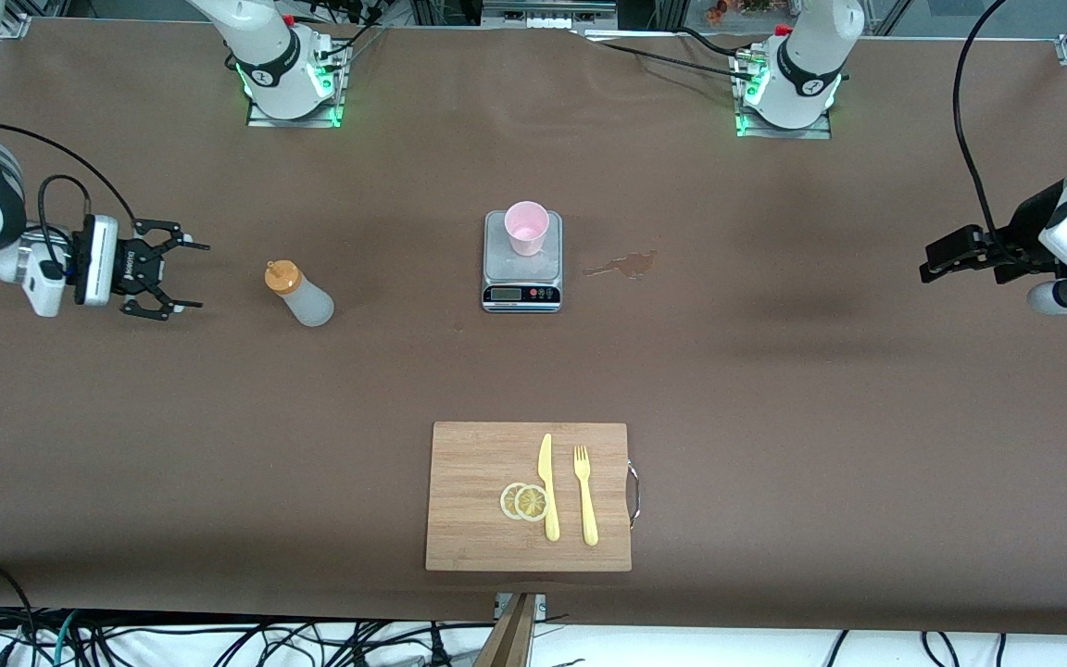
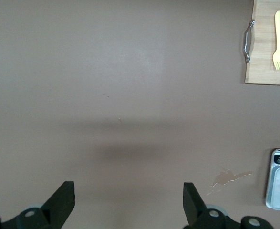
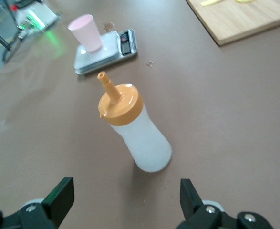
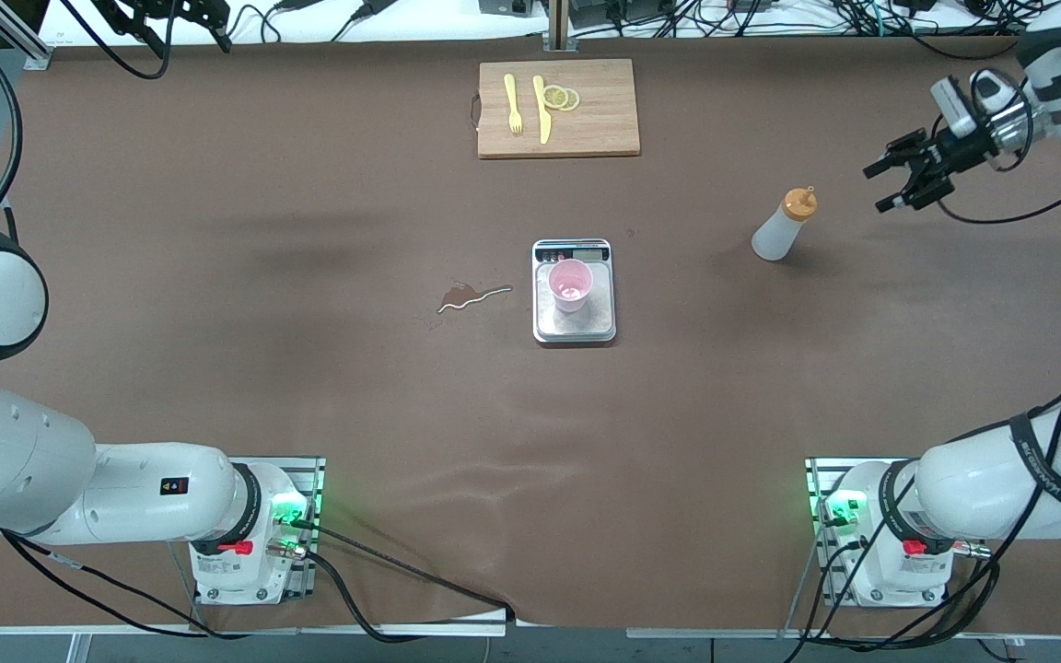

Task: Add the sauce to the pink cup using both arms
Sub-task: 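Grasp the white squeeze bottle with the right gripper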

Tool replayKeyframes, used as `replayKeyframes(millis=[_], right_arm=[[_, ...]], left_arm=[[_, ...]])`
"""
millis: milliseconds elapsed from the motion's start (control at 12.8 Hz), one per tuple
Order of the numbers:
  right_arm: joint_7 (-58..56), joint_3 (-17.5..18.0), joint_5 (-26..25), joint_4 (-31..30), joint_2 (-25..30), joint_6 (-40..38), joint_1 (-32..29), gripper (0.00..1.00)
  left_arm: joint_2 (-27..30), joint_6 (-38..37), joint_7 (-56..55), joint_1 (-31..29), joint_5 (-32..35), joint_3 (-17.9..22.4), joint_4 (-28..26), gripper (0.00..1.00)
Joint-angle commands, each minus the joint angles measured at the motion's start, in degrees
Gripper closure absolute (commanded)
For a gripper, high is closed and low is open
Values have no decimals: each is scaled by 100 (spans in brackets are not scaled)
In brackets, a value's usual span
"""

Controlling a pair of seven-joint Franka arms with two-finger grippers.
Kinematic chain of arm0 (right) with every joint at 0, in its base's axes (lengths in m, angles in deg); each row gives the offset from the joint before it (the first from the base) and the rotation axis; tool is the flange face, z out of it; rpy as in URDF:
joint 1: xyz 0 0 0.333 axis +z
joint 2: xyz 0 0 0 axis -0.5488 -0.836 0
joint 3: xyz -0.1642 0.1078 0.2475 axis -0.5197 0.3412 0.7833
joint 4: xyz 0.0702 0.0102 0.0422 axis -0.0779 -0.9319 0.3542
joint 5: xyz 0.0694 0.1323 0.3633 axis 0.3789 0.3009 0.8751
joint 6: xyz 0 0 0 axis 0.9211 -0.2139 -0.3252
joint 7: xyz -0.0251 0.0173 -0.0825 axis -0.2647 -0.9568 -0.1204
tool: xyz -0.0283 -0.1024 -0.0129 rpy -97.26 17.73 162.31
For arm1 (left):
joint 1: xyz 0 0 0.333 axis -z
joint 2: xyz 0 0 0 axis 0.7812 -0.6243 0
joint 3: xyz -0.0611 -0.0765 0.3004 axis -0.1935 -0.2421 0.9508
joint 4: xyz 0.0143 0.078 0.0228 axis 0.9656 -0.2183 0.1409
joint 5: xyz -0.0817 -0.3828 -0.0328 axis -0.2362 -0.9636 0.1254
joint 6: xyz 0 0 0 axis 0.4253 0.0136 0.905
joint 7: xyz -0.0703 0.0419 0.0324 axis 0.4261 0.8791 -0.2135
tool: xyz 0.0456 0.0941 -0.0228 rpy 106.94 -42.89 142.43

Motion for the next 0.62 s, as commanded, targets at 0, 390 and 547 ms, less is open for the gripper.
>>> replayKeyframes(millis=[0,390,547], right_arm=[[-1126,17,805,80,-590,-501,-87,1],[-2718,227,1896,229,-1513,-1213,-69,1],[-2957,351,1941,344,-1865,-1442,-69,1]], left_arm=[[-45,-143,121,38,140,-72,105,0],[-124,-143,103,64,123,-89,158,0],[-133,-134,94,82,70,-89,158,0]])
